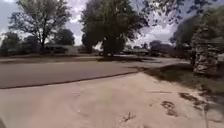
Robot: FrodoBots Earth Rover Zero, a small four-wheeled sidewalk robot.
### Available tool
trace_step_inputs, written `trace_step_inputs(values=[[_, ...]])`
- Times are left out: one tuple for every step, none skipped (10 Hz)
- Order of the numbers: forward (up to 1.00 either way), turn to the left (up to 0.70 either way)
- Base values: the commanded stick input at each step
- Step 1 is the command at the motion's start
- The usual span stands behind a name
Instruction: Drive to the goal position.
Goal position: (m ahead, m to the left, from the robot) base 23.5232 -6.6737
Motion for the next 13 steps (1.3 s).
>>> trace_step_inputs(values=[[0.7, 0.0], [0.7, 0.0], [0.7, 0.0], [0.7, 0.0], [0.7, 0.0], [0.7, 0.0], [0.7, 0.0], [0.7, 0.0], [0.7, 0.0], [0.7, 0.0], [0.7, 0.0], [0.7, 0.0], [0.7, 0.0]])
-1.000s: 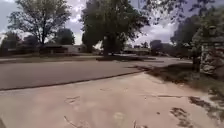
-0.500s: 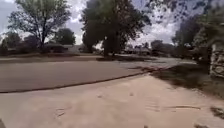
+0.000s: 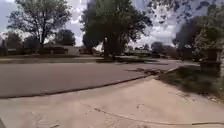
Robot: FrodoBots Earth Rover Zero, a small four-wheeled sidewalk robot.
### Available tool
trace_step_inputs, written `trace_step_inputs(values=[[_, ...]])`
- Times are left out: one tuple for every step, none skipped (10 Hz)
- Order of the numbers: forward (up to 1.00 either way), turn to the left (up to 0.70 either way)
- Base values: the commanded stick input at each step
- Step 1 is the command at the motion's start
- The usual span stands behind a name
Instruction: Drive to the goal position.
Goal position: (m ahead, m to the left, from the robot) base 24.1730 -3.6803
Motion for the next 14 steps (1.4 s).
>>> trace_step_inputs(values=[[0.7, 0.0], [0.7, 0.0], [0.7, 0.0], [0.7, 0.0], [0.7, 0.0], [0.7, 0.0], [0.7, 0.0], [0.7, 0.0], [0.7, 0.0], [0.7, 0.0], [0.7, 0.0], [0.7, 0.0], [0.7, 0.0], [0.7, 0.0]])
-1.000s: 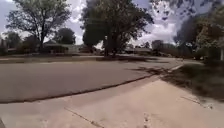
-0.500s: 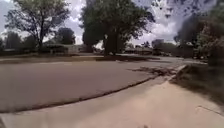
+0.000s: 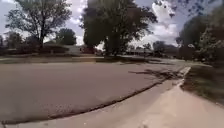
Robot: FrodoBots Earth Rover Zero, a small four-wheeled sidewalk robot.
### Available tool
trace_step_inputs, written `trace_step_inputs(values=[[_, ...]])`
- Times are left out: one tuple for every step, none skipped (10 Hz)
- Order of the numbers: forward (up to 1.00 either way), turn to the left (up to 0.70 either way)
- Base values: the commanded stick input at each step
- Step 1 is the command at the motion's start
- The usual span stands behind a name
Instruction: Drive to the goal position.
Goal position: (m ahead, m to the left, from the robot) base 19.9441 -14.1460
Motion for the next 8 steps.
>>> trace_step_inputs(values=[[0.7, 0.0], [0.7, 0.0], [0.7, 0.0], [0.7, 0.0], [0.7, 0.0], [0.7, 0.0], [0.7, 0.0], [0.7, 0.0]])
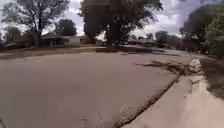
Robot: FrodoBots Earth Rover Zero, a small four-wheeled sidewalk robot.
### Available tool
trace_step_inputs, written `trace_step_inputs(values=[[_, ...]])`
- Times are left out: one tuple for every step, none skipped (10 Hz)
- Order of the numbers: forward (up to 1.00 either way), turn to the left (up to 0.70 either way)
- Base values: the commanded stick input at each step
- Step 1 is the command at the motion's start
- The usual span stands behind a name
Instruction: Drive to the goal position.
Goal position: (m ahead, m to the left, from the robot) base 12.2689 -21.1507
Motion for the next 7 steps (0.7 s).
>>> trace_step_inputs(values=[[0.7, 0.0], [0.7, 0.0], [0.7, 0.0], [0.7, 0.0], [0.7, -0.03], [0.7, -0.35], [0.7, -0.35]])
